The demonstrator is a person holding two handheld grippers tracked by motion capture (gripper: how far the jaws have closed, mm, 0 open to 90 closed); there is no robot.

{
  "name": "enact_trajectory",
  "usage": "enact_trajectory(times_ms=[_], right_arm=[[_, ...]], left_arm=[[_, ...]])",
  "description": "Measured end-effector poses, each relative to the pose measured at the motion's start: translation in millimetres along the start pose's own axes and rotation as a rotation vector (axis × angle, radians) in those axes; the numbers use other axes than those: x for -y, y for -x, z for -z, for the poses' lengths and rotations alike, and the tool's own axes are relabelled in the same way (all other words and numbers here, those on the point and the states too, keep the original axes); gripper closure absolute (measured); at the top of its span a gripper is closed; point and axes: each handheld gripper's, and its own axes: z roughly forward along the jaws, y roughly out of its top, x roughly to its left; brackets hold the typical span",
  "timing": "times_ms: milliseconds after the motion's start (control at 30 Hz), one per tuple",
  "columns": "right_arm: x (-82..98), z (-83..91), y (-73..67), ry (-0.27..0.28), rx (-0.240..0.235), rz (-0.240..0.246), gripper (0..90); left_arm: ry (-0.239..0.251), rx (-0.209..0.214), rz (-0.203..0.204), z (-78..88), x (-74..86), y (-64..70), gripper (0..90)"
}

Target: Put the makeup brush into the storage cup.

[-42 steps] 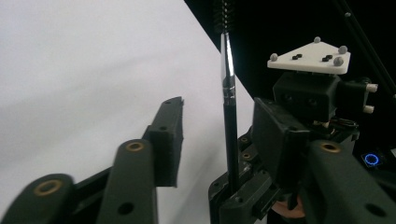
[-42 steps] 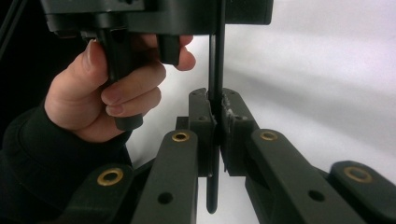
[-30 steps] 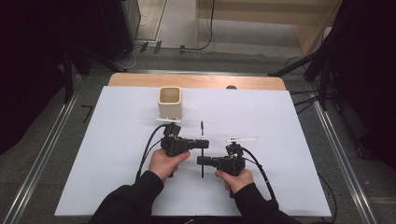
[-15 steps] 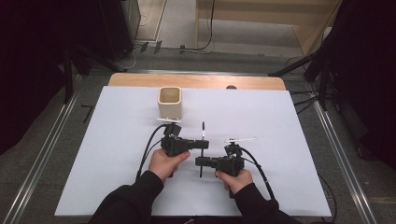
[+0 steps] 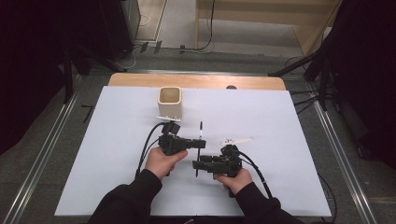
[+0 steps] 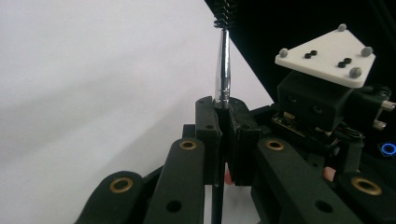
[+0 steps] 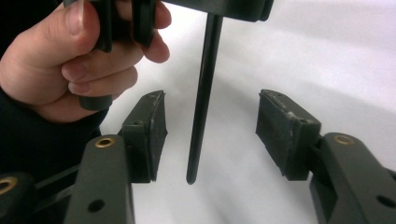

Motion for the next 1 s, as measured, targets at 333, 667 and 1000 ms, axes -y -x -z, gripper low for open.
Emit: enact_trajectory(times_ms=[333, 667, 1000], right_arm=[[0.9, -1.6, -3.2, -0.009, 0.004, 0.056, 36.3], [2.3, -4.0, -3.8, -0.019, 0.025, 0.084, 34.8], [2.6, -3.9, -4.2, -0.028, 0.043, 0.112, 33.9]], left_arm=[[-0.045, -0.052, -0.028, 2.9, -2.7, -0.1, 85.5], [-0.077, -0.102, -0.050, 10.1, -5.3, -0.8, 85.4], [-0.107, -0.140, -0.068, 18.7, -7.4, -1.4, 85.4]])
